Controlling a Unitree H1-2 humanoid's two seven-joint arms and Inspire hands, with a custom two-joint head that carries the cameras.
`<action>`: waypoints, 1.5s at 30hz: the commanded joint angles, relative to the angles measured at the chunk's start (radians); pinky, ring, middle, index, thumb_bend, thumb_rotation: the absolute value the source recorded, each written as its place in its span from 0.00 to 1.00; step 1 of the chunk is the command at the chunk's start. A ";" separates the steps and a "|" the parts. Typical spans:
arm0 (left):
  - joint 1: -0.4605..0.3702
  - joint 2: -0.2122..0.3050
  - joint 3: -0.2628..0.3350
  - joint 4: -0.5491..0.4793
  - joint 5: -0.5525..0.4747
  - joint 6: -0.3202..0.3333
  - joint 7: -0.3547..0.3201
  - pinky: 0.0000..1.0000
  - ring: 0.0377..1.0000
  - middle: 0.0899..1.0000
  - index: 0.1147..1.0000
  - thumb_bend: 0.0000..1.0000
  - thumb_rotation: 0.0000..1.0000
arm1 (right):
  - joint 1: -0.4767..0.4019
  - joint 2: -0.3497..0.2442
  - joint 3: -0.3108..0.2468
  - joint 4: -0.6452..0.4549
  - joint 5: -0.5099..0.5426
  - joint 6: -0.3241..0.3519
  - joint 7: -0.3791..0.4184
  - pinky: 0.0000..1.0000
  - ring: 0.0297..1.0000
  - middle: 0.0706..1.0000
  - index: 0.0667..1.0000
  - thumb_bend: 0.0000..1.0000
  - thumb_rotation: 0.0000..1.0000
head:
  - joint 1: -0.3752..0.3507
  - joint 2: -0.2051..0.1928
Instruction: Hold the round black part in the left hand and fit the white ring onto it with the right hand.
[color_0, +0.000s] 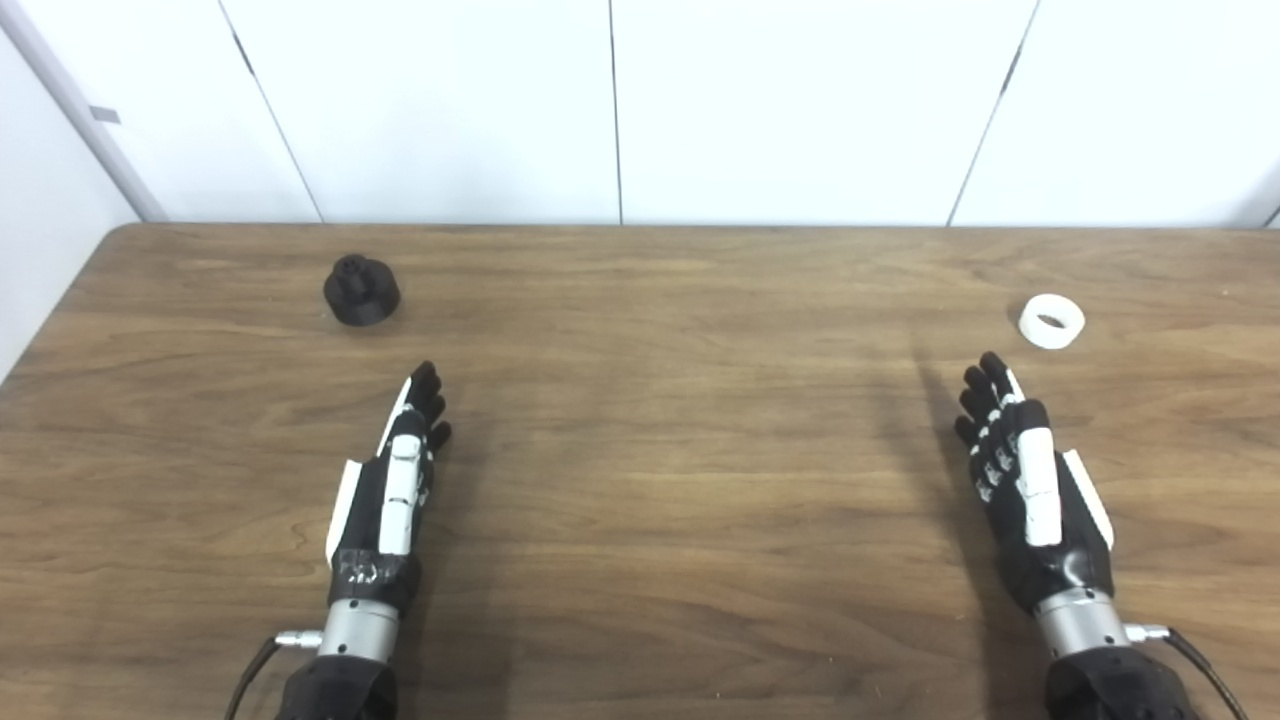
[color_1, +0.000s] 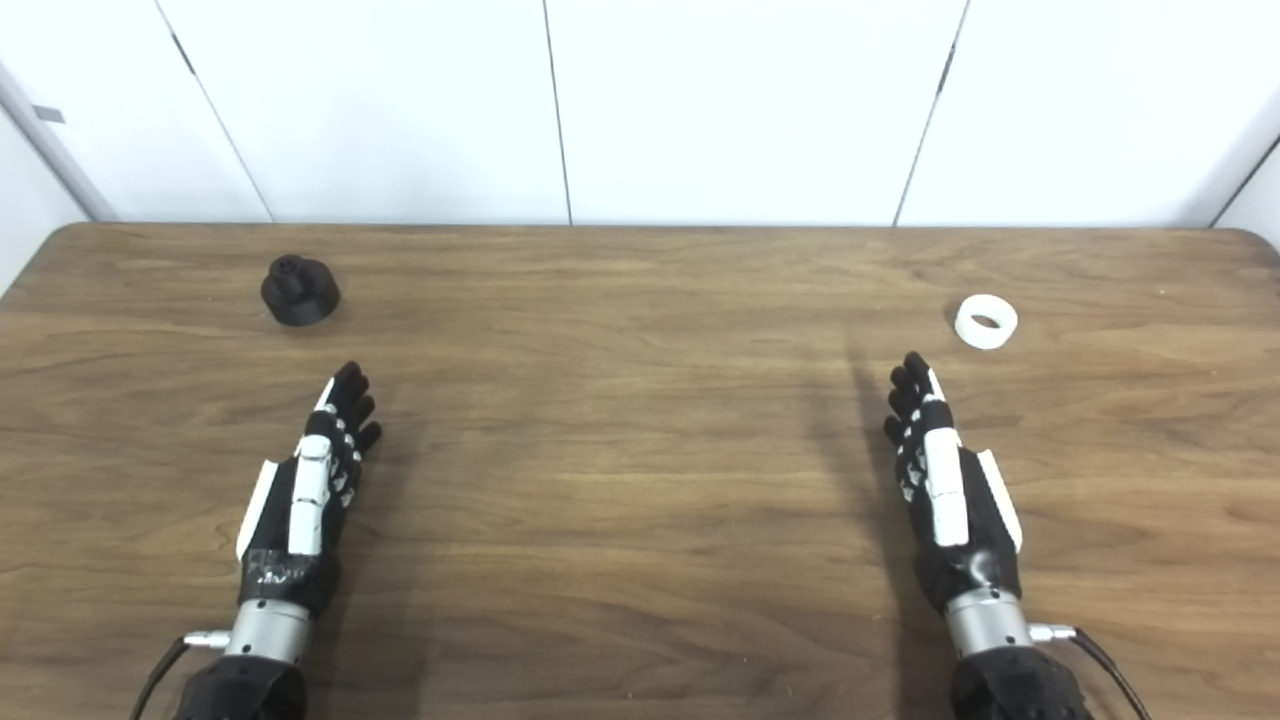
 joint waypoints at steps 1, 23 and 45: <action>0.001 0.008 -0.004 -0.010 0.009 -0.007 0.001 1.00 1.00 1.00 1.00 0.44 1.00 | -0.017 -0.007 -0.004 -0.010 0.005 -0.025 0.006 1.00 1.00 0.99 1.00 0.57 1.00 | 0.002 0.001; 0.006 -0.012 -0.027 0.040 0.037 -0.063 0.013 1.00 1.00 1.00 1.00 0.45 1.00 | -0.008 -0.027 -0.016 0.031 0.039 -0.060 0.030 1.00 1.00 0.99 1.00 0.56 1.00 | 0.126 -0.086; -0.013 -0.035 -0.045 0.131 0.075 -0.129 0.023 1.00 1.00 1.00 0.99 0.51 0.95 | -0.022 -0.064 -0.027 0.158 0.064 -0.152 0.069 1.00 1.00 0.99 1.00 0.59 1.00 | 0.182 -0.161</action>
